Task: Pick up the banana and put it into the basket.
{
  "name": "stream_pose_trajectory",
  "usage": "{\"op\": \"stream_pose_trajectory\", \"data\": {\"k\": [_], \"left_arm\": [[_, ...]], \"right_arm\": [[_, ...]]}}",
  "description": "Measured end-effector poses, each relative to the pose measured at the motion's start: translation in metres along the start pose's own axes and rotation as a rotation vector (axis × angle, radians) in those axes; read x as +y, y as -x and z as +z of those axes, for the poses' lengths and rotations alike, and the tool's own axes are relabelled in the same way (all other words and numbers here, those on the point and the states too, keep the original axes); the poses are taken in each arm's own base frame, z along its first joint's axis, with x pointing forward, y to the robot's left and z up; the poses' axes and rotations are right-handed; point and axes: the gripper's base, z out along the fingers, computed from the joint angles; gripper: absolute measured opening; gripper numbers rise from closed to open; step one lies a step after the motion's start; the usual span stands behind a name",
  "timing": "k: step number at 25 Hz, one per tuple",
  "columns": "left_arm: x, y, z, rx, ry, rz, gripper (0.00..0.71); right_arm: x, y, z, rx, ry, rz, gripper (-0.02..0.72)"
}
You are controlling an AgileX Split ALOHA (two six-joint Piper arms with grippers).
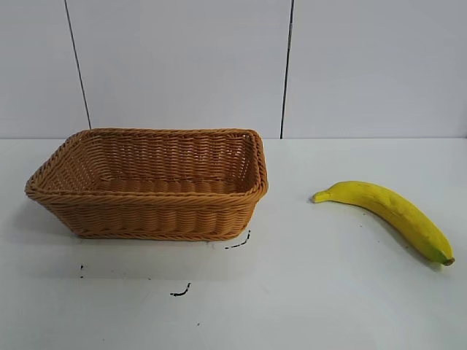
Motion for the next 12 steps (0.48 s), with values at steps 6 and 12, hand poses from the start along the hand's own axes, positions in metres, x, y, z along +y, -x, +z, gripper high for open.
{"op": "stream_pose_trajectory", "data": {"k": [6, 12], "left_arm": [[0.0, 0.0, 0.0, 0.0, 0.0, 0.0, 0.695], [0.0, 0.0, 0.0, 0.0, 0.0, 0.0, 0.695]], "right_arm": [[0.0, 0.0, 0.0, 0.0, 0.0, 0.001, 0.696], [-0.0001, 0.0057, 0.0047, 0.057, 0.001, 0.002, 0.696]]}}
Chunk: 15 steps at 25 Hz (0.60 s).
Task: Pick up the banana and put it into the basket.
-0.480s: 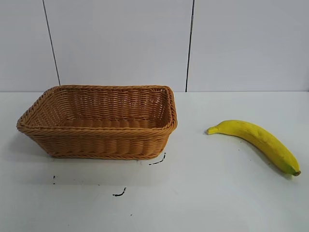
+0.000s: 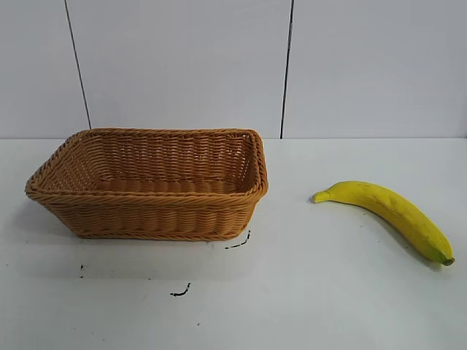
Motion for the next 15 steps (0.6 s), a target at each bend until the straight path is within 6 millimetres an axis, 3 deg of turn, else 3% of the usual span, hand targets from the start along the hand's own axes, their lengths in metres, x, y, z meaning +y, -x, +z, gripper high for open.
{"op": "stream_pose_trajectory", "data": {"k": [7, 15], "left_arm": [[0.0, 0.0, 0.0, 0.0, 0.0, 0.0, 0.695], [0.0, 0.0, 0.0, 0.0, 0.0, 0.0, 0.695]], "right_arm": [[-0.001, 0.059, 0.038, 0.259, 0.002, 0.006, 0.696], [-0.003, 0.115, 0.128, 0.575, 0.021, -0.044, 0.696]]}}
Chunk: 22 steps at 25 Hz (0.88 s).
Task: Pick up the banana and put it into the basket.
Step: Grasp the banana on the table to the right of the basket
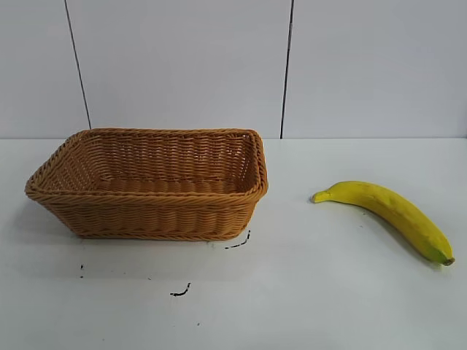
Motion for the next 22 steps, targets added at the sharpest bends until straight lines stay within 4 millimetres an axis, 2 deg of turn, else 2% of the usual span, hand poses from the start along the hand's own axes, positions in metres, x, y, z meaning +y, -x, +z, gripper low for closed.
{"op": "stream_pose_trajectory", "data": {"k": [5, 12, 17, 22], "left_arm": [[0.0, 0.0, 0.0, 0.0, 0.0, 0.0, 0.695], [0.0, 0.0, 0.0, 0.0, 0.0, 0.0, 0.695], [0.0, 0.0, 0.0, 0.0, 0.0, 0.0, 0.695], [0.0, 0.0, 0.0, 0.0, 0.0, 0.0, 0.695]], "right_arm": [[-0.004, 0.049, 0.048, 0.166, 0.016, -0.066, 0.696], [-0.006, 0.101, 0.107, 0.251, 0.071, -0.227, 0.696], [-0.006, 0.122, 0.148, 0.259, 0.097, -0.274, 0.696], [-0.006, 0.127, 0.196, 0.234, 0.095, -0.264, 0.696]]}}
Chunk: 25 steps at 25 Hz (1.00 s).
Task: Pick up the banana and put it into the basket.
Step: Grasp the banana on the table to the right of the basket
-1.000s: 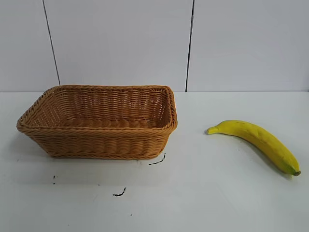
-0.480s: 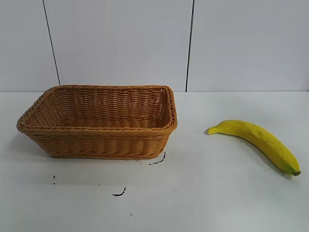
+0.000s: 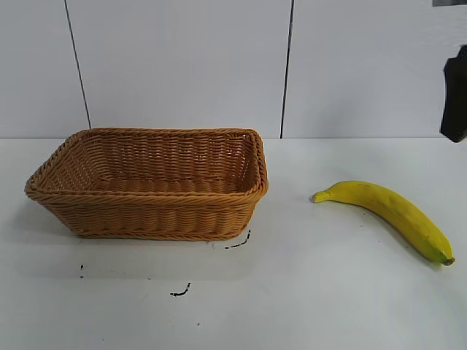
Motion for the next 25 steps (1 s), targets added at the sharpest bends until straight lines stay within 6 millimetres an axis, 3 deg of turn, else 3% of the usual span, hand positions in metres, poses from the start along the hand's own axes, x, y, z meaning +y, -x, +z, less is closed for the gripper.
{"op": "stream_pose_trajectory", "data": {"k": [8, 14, 25], "left_arm": [[0.0, 0.0, 0.0, 0.0, 0.0, 0.0, 0.695], [0.0, 0.0, 0.0, 0.0, 0.0, 0.0, 0.695], [0.0, 0.0, 0.0, 0.0, 0.0, 0.0, 0.695]], "right_arm": [[0.002, 0.005, 0.064, 0.044, 0.017, -0.012, 0.696], [0.022, 0.013, 0.085, 0.031, 0.004, -0.069, 0.696], [0.018, 0.006, 0.111, 0.089, -0.031, -0.032, 0.696]]}}
